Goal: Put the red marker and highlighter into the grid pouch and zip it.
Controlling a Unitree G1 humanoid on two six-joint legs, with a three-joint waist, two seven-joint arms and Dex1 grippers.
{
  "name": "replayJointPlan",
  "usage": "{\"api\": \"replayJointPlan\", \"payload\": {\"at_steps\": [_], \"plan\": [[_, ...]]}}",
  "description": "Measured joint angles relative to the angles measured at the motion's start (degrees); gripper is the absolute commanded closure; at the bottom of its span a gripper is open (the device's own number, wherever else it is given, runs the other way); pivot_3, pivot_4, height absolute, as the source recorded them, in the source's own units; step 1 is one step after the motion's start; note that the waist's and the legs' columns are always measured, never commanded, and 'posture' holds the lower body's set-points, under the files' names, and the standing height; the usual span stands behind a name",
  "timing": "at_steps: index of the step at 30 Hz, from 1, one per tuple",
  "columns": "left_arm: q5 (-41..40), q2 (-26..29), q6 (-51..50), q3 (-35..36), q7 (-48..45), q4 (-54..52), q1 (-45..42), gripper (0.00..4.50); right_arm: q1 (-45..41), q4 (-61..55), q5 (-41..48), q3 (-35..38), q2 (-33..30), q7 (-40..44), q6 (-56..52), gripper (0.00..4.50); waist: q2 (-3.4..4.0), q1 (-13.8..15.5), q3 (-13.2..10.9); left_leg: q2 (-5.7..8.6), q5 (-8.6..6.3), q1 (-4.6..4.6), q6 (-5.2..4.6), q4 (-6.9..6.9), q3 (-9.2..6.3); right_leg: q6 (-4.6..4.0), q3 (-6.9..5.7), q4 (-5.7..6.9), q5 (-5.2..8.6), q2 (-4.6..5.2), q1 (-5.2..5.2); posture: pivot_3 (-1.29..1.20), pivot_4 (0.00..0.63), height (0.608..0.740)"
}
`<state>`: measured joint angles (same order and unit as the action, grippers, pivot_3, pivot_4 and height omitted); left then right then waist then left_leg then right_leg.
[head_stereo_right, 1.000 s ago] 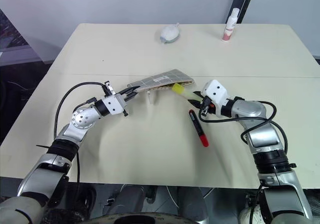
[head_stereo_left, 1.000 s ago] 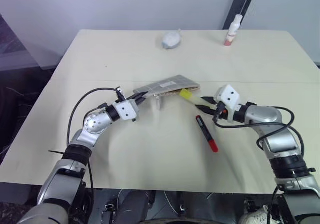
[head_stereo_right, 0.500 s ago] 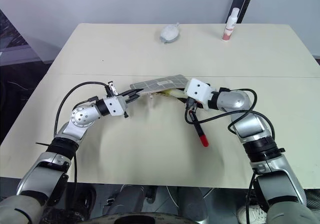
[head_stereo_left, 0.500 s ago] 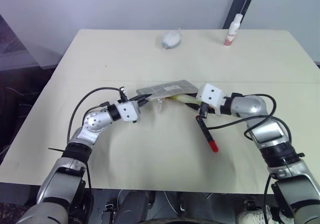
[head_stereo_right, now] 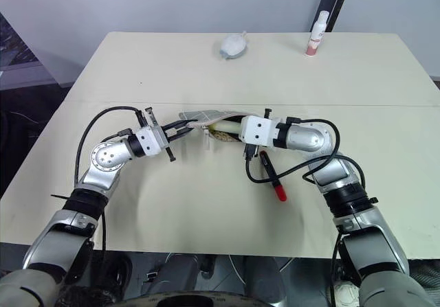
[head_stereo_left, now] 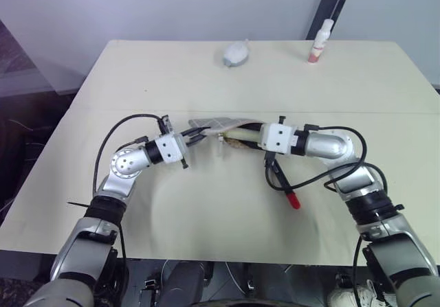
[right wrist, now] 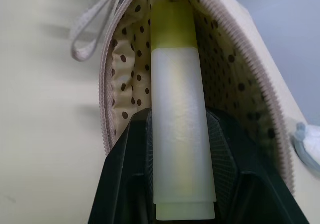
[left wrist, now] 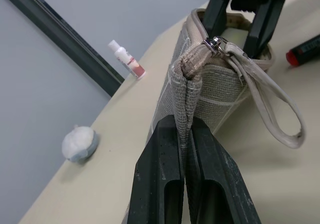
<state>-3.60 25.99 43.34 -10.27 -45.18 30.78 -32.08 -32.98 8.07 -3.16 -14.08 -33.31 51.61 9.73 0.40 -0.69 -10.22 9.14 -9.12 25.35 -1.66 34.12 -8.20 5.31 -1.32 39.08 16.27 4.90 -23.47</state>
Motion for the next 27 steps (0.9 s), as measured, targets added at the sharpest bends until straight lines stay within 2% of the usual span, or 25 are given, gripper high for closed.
{"api": "replayJointPlan", "payload": {"at_steps": [4, 5, 14, 18, 21, 27], "plan": [[0.01, -0.43, -0.54, -0.04, -0.76, -0.58, 0.21, 4.5, 0.06, 0.0, 0.76, 0.08, 0.34, 0.68, 1.26, 0.21, 0.0, 0.03, 0.0, 0.0, 0.0, 0.0, 0.0, 0.0, 0.0, 0.0, 0.0, 0.0, 0.0, 0.0, 0.0, 0.0, 0.15, 0.74], [0.1, -0.46, -0.63, -0.04, -0.74, -0.58, 0.31, 4.5, 0.46, -0.32, 1.71, 0.61, 0.32, 0.78, 0.74, 0.06, 0.0, 0.06, 0.0, 0.0, 0.0, 0.0, 0.0, 0.0, -0.01, 0.0, 0.0, 0.0, 0.0, 0.0, 0.0, 0.0, 0.15, 0.74], [0.79, 0.45, -0.5, 0.77, 0.63, -0.01, 1.06, 4.5, 7.23, -13.06, 16.04, 11.73, -3.71, 2.5, -13.4, 0.06, 0.0, 0.13, 0.0, 0.0, -0.02, 0.01, 0.0, -0.03, -0.02, -0.01, 0.01, 0.0, 0.01, 0.02, 0.01, 0.0, 0.15, 0.74], [2.2, 1.06, 0.3, 1.77, 3.11, 1.81, 0.98, 4.5, 19.13, -25.5, 28.58, 17.11, -7.85, 3.74, -28.1, 0.06, -0.02, 0.46, 0.01, -0.01, -0.07, 0.03, -0.09, -0.09, -0.05, -0.02, 0.01, -0.01, 0.03, 0.03, -0.02, 0.0, 0.15, 0.74], [3.24, 1.95, 0.95, 2.67, 4.67, 3.11, 0.97, 4.5, 27.22, -27.55, 28.55, 18.09, -10.97, -0.46, -38.06, 0.06, -0.02, 0.55, 0.01, 0.01, -0.12, 0.03, -0.02, -0.06, 0.04, -0.04, 0.06, -0.02, 0.04, 0.07, -0.03, 0.0, 0.15, 0.74], [4.31, 1.97, 2.58, 2.61, 5.41, 3.43, 2.02, 4.5, 36.82, -33.9, 29.92, 23.01, -10.58, -10.21, -51.88, 0.06, -0.01, 0.73, 0.02, -0.01, -0.14, 0.03, 0.03, -0.08, 0.06, -0.19, 0.08, -0.01, 0.14, 0.07, 0.05, 0.0, 0.15, 0.74]]}}
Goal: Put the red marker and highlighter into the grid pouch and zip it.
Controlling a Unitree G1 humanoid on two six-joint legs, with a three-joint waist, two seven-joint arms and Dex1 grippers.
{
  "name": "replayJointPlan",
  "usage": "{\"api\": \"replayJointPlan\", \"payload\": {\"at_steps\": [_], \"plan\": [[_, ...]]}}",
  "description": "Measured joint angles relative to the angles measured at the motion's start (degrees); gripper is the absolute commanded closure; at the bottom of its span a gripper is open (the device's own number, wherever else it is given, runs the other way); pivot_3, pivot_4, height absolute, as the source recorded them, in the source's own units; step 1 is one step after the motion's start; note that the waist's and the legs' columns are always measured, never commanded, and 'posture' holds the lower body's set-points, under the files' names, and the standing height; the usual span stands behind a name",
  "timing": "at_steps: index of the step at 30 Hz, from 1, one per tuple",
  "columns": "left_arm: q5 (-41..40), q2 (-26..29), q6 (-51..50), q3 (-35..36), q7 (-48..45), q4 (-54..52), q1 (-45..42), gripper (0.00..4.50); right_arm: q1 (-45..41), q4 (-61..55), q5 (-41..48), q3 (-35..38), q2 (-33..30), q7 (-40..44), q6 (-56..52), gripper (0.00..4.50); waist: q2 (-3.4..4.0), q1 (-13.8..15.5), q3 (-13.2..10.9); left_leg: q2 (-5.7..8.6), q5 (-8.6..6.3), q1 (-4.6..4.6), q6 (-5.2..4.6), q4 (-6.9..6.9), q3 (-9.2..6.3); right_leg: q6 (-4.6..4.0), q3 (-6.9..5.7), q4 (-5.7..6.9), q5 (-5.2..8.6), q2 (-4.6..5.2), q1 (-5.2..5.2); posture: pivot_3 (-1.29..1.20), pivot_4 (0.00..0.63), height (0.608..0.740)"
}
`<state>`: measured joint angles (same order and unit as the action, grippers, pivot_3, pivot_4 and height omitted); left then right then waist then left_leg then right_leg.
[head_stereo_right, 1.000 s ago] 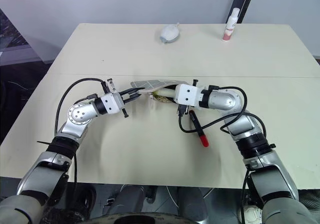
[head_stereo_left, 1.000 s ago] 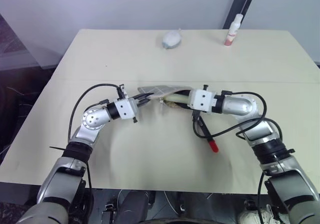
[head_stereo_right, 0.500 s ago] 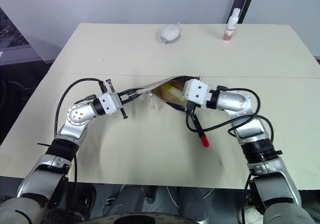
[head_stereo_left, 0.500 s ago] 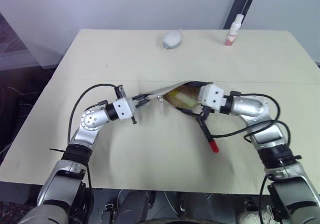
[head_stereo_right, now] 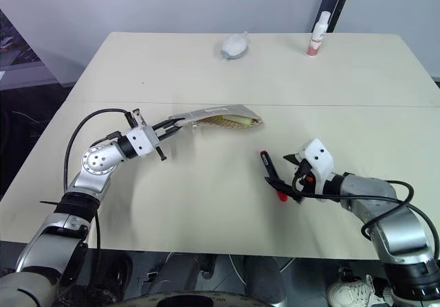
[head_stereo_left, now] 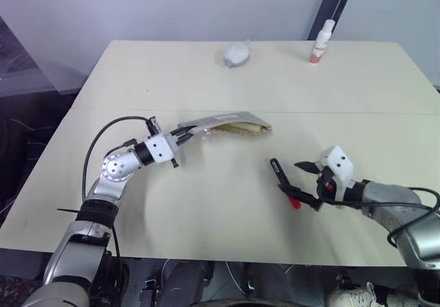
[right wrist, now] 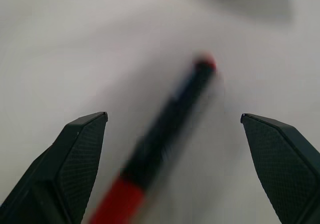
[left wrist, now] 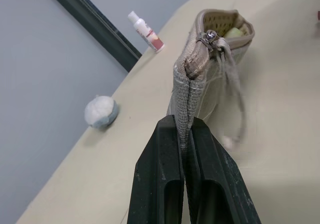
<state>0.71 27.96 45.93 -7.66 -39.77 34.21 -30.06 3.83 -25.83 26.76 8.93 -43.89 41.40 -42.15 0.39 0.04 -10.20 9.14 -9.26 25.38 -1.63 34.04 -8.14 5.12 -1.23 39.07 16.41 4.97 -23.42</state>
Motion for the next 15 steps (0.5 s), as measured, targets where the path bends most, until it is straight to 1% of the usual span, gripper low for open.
{"api": "replayJointPlan", "payload": {"at_steps": [2, 6, 8, 10, 13, 15], "plan": [[0.16, -0.02, 0.65, -0.1, 0.0, 0.6, 0.09, 4.5, 2.11, -1.99, 0.19, 1.01, 0.93, -2.68, -2.19, 0.06, 0.0, 0.18, 0.0, 0.0, 0.0, 0.01, 0.0, 0.0, 0.0, 0.01, 0.0, 0.0, 0.0, 0.0, -0.02, 0.0, 0.15, 0.74], [0.55, -0.04, 1.27, -0.12, 0.0, 1.91, -0.01, 4.5, 3.79, -5.47, 0.57, 0.78, 3.42, -6.19, -4.37, 0.06, 0.0, 0.4, 0.0, 0.0, 0.0, 0.0, 0.0, 0.01, 0.01, 0.01, 0.0, 0.0, 0.0, 0.01, -0.03, 0.0, 0.15, 0.74], [0.99, -0.07, 2.13, -0.17, 0.01, 3.0, -0.26, 4.5, 3.95, -6.82, -0.01, -1.0, 4.29, -7.64, -4.59, 0.06, -0.01, 0.51, 0.0, 0.0, 0.0, 0.0, 0.01, 0.01, 0.01, 0.0, 0.0, -0.02, 0.01, 0.01, -0.04, 0.0, 0.15, 0.74], [1.28, -0.17, 2.51, -0.2, 0.01, 4.0, -0.93, 4.5, 4.05, -7.37, -2.44, -3.35, 4.06, -8.79, -3.53, 0.06, -0.01, 0.63, 0.0, 0.0, 0.0, -0.02, 0.01, 0.02, 0.01, 0.0, -0.01, -0.08, 0.01, 0.01, -0.04, 0.0, 0.15, 0.74], [1.39, -0.2, 3.27, -0.19, 0.19, 5.12, -1.87, 4.5, 3.97, -7.4, -6.76, -6.51, 2.58, -9.93, -0.83, 0.84, -0.09, 0.6, 0.05, 0.01, -0.01, -0.03, 0.01, 0.05, 0.02, 0.0, -0.01, -0.12, 0.01, 0.01, -0.02, 0.0, 0.15, 0.74], [1.46, -0.24, 3.6, -0.19, 0.31, 5.8, -2.09, 4.5, 3.53, -7.31, -8.1, -8.33, 2.45, -9.96, 0.44, 1.8, -0.21, 0.54, 0.12, 0.0, -0.01, -0.05, 0.01, 0.05, 0.02, 0.01, -0.01, -0.12, 0.01, 0.01, -0.01, 0.0, 0.15, 0.74]]}}
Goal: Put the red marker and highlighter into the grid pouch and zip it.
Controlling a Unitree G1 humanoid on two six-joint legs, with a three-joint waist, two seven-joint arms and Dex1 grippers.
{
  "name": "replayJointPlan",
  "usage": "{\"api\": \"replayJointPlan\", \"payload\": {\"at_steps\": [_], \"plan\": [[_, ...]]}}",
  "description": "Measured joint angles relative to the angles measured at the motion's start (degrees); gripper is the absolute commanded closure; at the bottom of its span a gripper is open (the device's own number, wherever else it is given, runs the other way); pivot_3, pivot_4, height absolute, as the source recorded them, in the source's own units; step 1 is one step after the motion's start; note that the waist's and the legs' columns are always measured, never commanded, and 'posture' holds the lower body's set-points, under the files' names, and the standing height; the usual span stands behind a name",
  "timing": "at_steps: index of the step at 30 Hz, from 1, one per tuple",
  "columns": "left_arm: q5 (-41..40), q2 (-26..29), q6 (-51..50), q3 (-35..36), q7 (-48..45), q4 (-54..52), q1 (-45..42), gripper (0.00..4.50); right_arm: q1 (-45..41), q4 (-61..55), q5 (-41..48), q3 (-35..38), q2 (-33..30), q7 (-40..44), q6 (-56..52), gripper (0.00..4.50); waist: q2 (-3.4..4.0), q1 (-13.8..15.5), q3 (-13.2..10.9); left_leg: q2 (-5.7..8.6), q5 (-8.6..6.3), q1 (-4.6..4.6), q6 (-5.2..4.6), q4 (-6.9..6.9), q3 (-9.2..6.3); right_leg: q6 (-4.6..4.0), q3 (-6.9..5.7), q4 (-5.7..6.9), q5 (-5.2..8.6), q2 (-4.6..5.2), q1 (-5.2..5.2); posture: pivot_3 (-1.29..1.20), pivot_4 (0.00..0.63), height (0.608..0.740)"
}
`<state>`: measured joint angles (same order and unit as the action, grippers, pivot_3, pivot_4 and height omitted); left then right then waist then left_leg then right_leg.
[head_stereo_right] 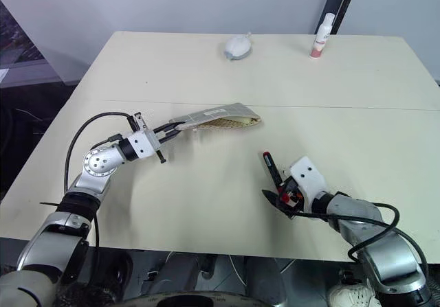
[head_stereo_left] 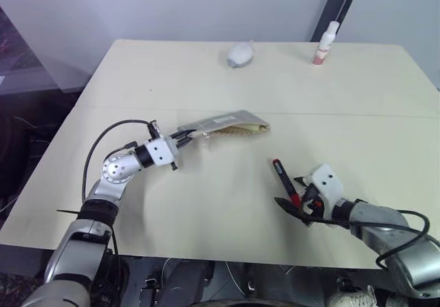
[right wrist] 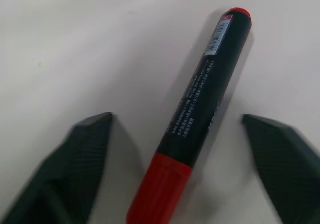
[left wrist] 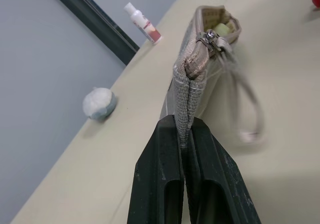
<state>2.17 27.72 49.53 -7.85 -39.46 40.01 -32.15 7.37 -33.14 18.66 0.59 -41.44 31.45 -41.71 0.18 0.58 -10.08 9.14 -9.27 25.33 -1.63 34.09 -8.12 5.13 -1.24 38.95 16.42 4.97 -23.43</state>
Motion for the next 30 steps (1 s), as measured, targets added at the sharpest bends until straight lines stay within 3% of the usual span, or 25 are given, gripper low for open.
{"api": "replayJointPlan", "payload": {"at_steps": [4, 5, 14, 24, 30], "plan": [[0.35, -0.31, 0.92, -0.04, 0.06, 0.86, -0.08, 4.5, -3.35, 2.33, -1.74, -2.11, -0.43, 0.64, 1.73, 3.93, -0.02, 0.01, 0.0, 0.0, 0.0, -0.01, 0.0, 0.05, 0.0, 0.02, -0.01, 0.0, -0.01, 0.0, 0.04, 0.0, 0.15, 0.74], [0.42, -0.36, 1.02, -0.05, 0.09, 0.98, -0.09, 4.5, -4.58, 3.37, -1.92, -2.12, -0.36, 0.89, 2.11, 4.17, -0.02, 0.01, 0.0, 0.0, 0.01, 0.0, 0.0, 0.06, 0.01, 0.03, 0.0, 0.0, -0.02, 0.0, 0.04, 0.0, 0.15, 0.74], [1.11, -2.24, 1.86, -0.5, 0.45, 2.52, -1.3, 4.5, -24.94, 11.14, -4.73, -5.92, 2.79, 4.95, 10.76, 4.17, -0.08, 0.18, -0.04, 0.01, 0.06, 0.05, -0.11, 0.0, -0.06, 0.24, -0.1, -0.05, -0.14, -0.01, -0.02, 0.0, 0.15, 0.74], [1.09, -2.91, 0.94, -0.53, 0.45, 0.7, -1.42, 4.5, -28.56, 19.83, -11.98, -11.54, 2.79, 8.64, 18.54, 4.17, -0.08, 0.03, -0.04, 0.02, 0.04, 0.06, -0.17, -0.03, -0.07, 0.35, -0.11, -0.41, -0.23, -0.02, 0.07, 0.0, 0.15, 0.74], [1.07, -2.81, -0.61, -0.53, 0.45, -2.15, -1.15, 4.5, -28.98, 19.91, -9.04, -7.88, 4.81, 9.75, 19.21, 4.17, -0.08, 0.16, -0.04, 0.03, 0.03, 0.06, -0.18, -0.04, -0.08, 0.35, -0.11, -0.45, -0.23, -0.03, 0.1, 0.0, 0.15, 0.74]]}}
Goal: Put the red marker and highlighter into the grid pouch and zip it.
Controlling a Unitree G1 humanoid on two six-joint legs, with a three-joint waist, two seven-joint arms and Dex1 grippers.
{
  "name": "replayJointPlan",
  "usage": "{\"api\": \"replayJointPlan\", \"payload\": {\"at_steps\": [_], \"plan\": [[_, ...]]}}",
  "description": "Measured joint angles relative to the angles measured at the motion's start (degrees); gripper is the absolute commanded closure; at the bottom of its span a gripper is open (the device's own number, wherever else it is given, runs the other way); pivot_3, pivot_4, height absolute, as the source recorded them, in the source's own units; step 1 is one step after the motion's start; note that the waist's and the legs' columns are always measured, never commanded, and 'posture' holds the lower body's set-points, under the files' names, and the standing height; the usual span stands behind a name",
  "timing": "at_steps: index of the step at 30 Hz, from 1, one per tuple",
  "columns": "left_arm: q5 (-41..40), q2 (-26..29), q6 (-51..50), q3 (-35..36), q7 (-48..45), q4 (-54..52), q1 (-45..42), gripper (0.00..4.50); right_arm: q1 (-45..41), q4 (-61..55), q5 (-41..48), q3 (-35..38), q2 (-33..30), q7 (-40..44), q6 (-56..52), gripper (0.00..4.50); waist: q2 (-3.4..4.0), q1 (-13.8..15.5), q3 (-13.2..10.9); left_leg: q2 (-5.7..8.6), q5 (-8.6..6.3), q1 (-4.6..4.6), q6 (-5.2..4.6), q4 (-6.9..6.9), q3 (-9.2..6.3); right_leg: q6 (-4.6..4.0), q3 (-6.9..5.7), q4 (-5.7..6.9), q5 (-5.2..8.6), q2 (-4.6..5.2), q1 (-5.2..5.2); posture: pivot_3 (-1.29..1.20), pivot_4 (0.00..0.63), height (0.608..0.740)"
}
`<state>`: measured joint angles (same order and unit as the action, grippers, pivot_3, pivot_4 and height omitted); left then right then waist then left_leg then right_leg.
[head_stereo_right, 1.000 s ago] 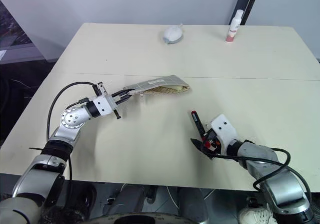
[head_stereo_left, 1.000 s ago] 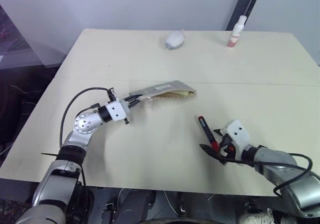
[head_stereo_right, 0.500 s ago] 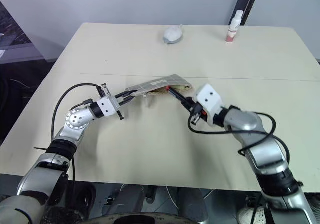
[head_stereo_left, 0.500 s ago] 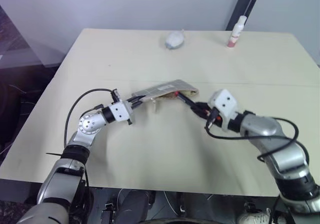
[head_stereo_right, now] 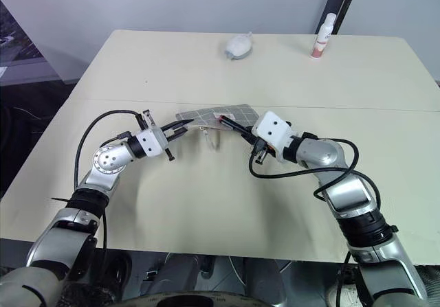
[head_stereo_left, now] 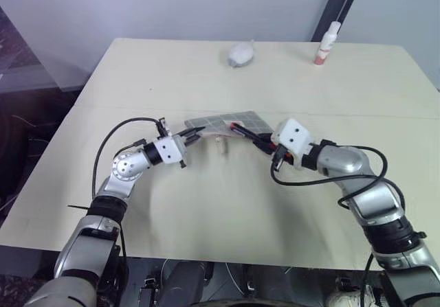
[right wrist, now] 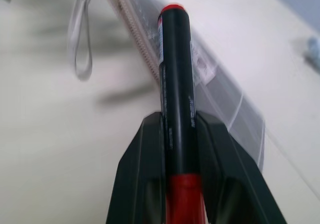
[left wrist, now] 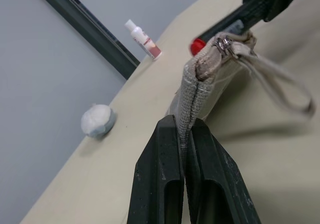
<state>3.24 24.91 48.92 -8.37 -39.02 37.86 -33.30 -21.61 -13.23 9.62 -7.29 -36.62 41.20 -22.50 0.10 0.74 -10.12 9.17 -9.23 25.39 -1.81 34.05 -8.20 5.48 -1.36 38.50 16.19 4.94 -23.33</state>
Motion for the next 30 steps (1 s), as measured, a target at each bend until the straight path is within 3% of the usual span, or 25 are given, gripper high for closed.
{"api": "replayJointPlan", "payload": {"at_steps": [8, 18, 30], "plan": [[-0.04, 0.45, -1.62, 0.13, 0.03, -1.55, 1.68, 4.5, 7.37, -4.01, 4.11, 3.24, -5.08, 9.92, 5.51, 4.17, 0.01, -0.26, 0.0, -0.02, -0.06, -0.02, -0.06, 0.02, 0.01, 0.07, 0.01, -0.1, -0.05, -0.01, 0.06, 0.0, 0.15, 0.74], [-0.17, 0.35, -2.52, 0.12, -0.18, -3.48, 1.88, 4.5, 4.03, 1.18, -4.19, 1.31, -4.94, 7.47, 9.98, 4.17, 0.01, 0.0, 0.0, -0.01, -0.07, -0.02, -0.02, 0.01, 0.02, 0.06, 0.02, -0.13, -0.06, -0.01, 0.06, 0.0, 0.15, 0.74], [-0.17, 0.25, -3.64, 0.11, -0.42, -4.98, 2.48, 4.5, 0.74, 4.51, -5.06, 0.91, -3.45, 7.54, 10.94, 4.17, 0.01, -0.1, 0.0, -0.02, -0.04, -0.02, -0.06, 0.03, 0.02, 0.05, 0.02, -0.12, -0.07, -0.02, 0.05, 0.0, 0.15, 0.74]]}}
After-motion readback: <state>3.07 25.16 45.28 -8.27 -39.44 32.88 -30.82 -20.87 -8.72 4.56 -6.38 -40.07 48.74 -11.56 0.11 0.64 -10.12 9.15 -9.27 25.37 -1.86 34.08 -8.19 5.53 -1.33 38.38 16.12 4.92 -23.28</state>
